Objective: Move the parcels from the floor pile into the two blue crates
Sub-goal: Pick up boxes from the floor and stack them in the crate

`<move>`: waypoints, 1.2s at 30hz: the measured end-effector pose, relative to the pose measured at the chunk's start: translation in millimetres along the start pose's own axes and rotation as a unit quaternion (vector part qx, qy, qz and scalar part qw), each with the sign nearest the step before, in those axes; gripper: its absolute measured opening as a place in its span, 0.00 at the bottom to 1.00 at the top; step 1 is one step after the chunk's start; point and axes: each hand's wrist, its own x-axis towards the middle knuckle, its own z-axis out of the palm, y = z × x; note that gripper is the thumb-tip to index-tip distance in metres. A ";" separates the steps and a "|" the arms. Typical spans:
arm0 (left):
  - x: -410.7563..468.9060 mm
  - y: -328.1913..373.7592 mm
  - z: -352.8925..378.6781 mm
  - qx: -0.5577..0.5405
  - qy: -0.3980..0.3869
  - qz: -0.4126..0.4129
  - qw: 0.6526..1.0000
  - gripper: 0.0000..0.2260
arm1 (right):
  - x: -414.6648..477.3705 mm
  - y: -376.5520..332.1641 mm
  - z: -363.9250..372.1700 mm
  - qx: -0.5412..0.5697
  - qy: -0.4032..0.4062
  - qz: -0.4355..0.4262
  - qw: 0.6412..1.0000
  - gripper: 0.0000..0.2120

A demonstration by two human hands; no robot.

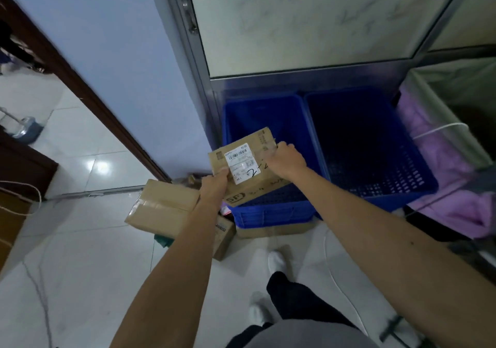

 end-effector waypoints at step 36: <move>35.5 91.9 482.8 0.305 -0.063 0.037 0.949 0.10 | 211.8 418.5 -195.7 0.101 -0.055 0.183 0.976 0.32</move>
